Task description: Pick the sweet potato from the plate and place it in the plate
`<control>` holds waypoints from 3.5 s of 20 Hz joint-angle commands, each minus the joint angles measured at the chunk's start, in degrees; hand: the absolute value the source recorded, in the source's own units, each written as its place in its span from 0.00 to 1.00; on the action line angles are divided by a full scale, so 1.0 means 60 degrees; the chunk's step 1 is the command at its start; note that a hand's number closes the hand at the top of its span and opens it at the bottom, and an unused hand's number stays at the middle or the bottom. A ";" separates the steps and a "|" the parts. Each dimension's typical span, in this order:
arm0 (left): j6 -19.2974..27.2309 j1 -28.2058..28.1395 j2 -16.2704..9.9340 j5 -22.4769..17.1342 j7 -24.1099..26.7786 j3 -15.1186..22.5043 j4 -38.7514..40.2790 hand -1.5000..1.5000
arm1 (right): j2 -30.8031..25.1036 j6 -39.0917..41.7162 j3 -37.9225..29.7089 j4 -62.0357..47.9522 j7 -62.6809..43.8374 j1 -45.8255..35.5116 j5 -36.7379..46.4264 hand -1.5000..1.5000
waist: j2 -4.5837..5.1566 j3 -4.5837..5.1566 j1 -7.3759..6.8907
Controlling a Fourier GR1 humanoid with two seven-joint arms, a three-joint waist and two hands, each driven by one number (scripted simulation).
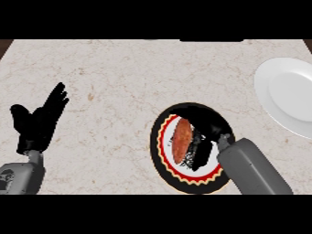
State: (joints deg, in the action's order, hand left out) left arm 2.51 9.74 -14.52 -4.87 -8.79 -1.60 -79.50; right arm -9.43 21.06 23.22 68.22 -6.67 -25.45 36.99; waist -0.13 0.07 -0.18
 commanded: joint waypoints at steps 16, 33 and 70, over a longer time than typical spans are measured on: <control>-0.0294 -0.0326 0.0171 0.0230 0.0077 -0.0324 -0.0336 0.50 | 0.0621 -0.1753 -0.0813 0.0068 0.0483 0.0052 0.1742 1.00 | 0.0019 -0.0012 -0.0014; -0.0062 -0.0117 0.0394 0.0484 -0.0271 -0.0129 -0.0340 0.50 | -0.0083 -0.7082 -0.3441 -0.0209 -0.5031 -0.2414 0.5640 1.00 | 0.0028 -0.0012 -0.0008; -0.0375 0.0124 0.0542 0.0683 0.0102 -0.0500 0.0070 0.50 | -0.3601 -0.7013 -0.8278 -0.5335 0.3330 -0.1853 -0.0226 0.00 | 0.0056 -0.0023 -0.0053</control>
State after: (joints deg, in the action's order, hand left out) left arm 0.19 10.77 -11.54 -1.05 -9.23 -4.51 -79.73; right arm -31.41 -18.65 -25.09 34.78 5.72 -36.48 38.22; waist 0.32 -0.10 -0.76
